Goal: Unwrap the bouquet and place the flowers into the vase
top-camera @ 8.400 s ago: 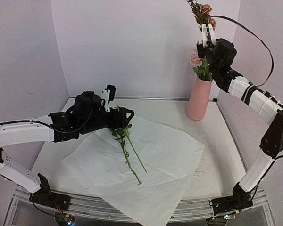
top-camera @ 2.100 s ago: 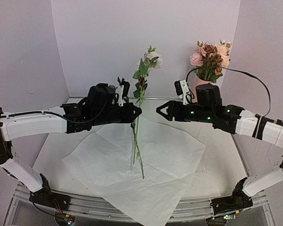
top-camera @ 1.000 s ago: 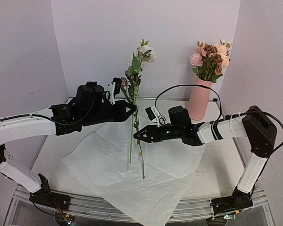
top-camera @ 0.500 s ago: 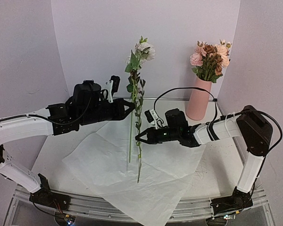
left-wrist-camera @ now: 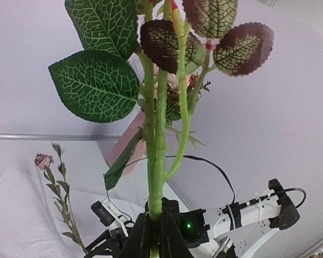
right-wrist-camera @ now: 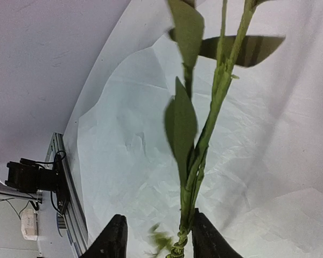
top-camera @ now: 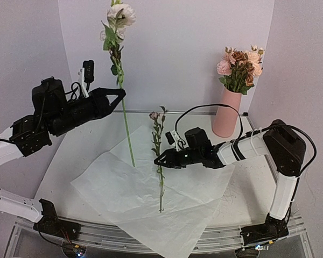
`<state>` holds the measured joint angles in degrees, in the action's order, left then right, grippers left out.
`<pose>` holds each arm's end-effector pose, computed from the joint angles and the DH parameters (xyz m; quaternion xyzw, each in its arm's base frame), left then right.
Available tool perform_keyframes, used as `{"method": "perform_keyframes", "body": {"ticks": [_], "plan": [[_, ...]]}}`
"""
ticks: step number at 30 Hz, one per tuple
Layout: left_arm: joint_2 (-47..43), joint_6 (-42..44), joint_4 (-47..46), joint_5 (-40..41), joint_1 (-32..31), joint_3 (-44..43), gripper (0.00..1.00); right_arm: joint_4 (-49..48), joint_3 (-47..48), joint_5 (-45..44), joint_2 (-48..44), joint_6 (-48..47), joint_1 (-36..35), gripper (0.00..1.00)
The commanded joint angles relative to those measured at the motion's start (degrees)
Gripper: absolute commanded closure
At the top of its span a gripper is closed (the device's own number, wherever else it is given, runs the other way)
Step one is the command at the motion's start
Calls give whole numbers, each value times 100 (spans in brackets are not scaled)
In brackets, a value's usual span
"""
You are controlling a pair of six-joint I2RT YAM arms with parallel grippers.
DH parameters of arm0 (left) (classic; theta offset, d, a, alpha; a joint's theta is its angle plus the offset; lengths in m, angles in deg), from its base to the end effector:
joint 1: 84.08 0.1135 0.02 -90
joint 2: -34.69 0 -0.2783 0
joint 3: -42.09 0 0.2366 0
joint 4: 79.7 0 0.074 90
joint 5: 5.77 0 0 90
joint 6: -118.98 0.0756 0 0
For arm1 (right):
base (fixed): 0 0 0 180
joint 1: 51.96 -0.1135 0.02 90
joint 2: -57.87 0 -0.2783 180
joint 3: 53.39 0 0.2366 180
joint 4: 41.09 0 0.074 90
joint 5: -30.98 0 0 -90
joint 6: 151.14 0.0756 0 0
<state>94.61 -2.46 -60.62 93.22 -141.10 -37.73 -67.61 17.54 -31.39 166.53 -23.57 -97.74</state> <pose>0.1469 -0.2047 0.4370 0.1005 0.6949 -0.4558 0.5471 0.2779 0.3358 0.2050 -0.2049 0.7377 0.5476 0.3376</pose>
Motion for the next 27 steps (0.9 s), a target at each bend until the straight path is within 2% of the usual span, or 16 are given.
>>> {"method": "perform_keyframes", "body": {"ticks": [1, 5, 12, 19, 27], "plan": [[-33, 45, -96, 326, 3, 126, 93, 188, 288, -51, -230, -142, -17, 48], [114, 38, -96, 297, 5, 164, 93, 877, 426, -609, -672, -530, -12, 32], [530, 118, -111, 196, 6, 139, 94, 1718, 1009, -500, -1391, -915, -10, 32], [963, 128, -161, -92, 3, 44, 95, 1725, 1356, -82, -2153, -860, -11, 37], [1305, 79, -316, -646, 6, -160, 96, 1643, 1969, 529, -2273, -913, -16, 42]]}}
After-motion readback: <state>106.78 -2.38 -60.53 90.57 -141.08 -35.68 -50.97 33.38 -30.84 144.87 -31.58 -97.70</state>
